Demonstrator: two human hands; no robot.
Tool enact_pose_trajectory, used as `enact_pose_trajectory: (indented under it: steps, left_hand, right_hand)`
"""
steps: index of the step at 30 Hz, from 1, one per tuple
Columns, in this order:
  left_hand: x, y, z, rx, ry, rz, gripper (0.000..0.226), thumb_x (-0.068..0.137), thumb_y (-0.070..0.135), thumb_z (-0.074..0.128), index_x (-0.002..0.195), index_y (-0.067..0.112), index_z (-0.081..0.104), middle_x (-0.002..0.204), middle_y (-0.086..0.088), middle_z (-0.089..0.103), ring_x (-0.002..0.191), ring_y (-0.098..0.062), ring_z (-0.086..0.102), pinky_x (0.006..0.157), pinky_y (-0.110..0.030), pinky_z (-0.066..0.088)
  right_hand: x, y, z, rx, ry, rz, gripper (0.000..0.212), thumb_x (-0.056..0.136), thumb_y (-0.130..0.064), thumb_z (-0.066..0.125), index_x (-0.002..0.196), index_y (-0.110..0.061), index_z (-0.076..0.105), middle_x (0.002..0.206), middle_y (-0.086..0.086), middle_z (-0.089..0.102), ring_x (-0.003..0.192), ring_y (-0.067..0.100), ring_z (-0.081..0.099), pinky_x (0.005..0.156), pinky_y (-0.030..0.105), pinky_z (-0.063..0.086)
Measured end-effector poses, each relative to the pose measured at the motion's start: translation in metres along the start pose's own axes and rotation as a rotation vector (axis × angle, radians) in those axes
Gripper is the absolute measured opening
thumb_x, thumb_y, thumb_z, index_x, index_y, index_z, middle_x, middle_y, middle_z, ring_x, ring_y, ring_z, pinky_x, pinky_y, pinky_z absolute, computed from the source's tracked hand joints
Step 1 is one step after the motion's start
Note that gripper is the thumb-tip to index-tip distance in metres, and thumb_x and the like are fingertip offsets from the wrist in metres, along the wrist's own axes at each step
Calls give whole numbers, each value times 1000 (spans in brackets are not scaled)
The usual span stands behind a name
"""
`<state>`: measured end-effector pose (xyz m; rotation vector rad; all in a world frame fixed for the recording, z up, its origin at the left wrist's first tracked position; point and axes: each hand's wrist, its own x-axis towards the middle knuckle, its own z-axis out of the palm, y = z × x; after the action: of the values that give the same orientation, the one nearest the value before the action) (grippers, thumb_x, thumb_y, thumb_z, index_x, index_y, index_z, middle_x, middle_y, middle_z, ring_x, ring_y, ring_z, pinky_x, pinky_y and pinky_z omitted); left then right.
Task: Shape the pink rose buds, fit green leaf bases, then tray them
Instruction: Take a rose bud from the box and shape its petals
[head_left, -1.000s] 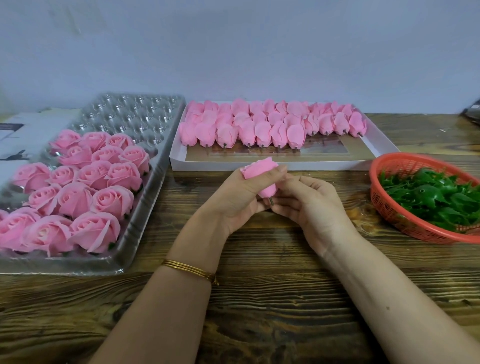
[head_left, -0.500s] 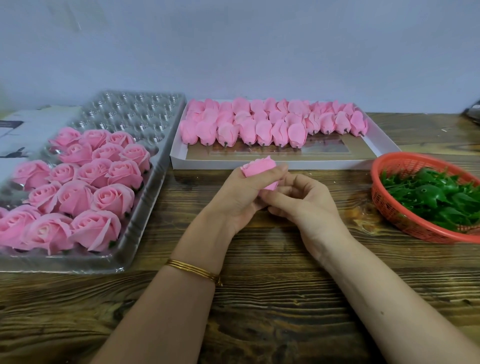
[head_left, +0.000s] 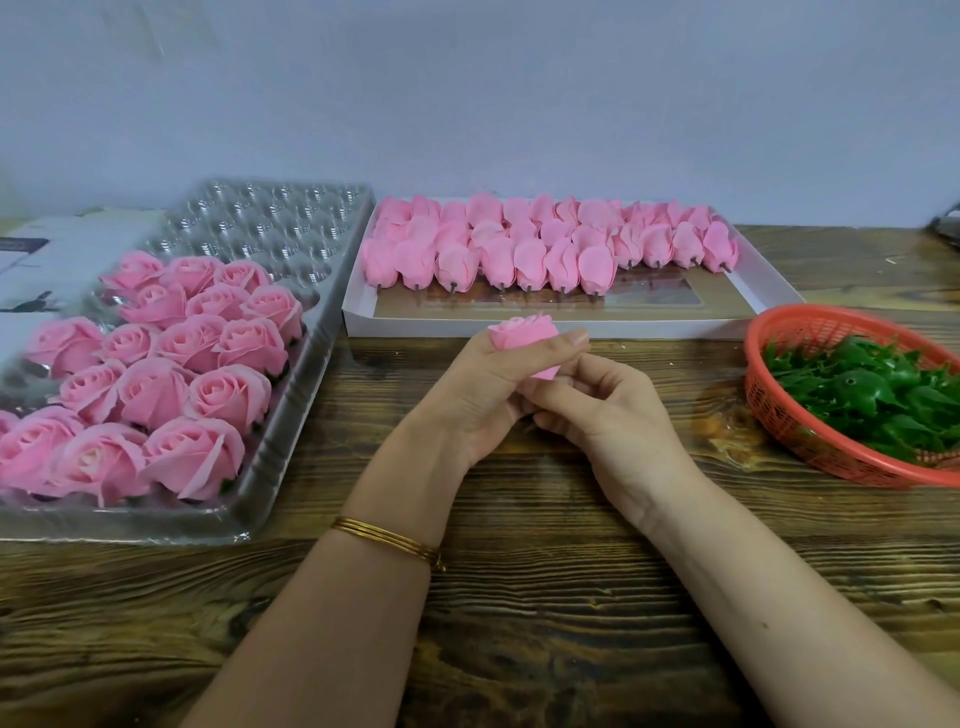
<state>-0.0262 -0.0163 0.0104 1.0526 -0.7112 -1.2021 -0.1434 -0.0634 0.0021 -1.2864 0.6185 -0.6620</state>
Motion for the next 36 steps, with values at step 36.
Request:
enact_pose_trajectory:
  steps: [36]
  left_hand:
    - [-3,1,3,12,46,-14,66,75,24,75,121,-18,53,103,-19,46,94,-31,37,71,-33,31]
  right_hand:
    - [-1,-9,-1,281,-136,122,15,66,-6,72,80,-1,71,68,10,65,67,14,64,64,19,55]
